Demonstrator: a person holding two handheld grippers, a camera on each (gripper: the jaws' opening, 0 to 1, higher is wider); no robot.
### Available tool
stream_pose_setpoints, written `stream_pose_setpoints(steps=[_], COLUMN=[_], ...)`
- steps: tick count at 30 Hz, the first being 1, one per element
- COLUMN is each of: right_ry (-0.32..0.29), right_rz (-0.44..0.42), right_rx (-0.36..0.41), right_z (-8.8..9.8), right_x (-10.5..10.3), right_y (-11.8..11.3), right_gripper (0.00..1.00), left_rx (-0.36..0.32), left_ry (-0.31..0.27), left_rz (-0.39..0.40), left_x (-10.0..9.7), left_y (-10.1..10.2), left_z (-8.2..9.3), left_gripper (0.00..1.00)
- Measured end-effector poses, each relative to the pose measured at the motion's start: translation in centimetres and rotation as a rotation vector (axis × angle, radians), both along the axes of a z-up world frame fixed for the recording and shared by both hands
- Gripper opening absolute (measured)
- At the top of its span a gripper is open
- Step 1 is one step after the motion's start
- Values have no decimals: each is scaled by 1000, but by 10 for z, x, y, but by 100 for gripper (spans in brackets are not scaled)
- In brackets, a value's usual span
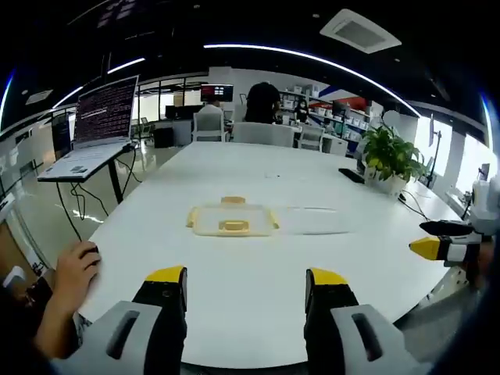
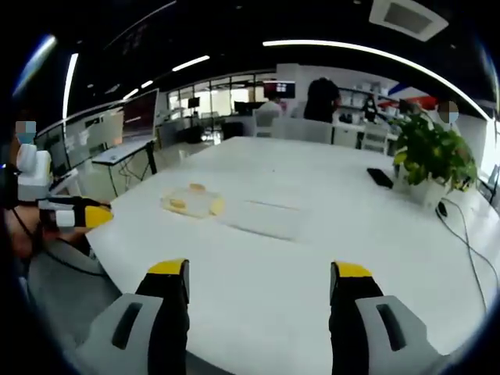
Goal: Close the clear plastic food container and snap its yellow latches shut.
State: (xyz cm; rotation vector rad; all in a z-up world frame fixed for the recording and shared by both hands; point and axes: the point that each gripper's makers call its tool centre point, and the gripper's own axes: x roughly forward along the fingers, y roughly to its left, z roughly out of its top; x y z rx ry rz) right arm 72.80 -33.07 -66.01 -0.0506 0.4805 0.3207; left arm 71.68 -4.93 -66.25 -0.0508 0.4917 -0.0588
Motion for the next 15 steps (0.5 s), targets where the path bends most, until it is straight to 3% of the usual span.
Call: stream_pose_setpoints(steps=[15], right_ry=[3], right_rz=[7], right_rx=[-3], right_z=[-1], right_x=[-2], right_y=[1], right_gripper=[70], left_rx=[-5], left_ry=[6], left_rz=[-10], left_x=[-2], left_y=[-2], left_z=[-1], left_gripper=[55])
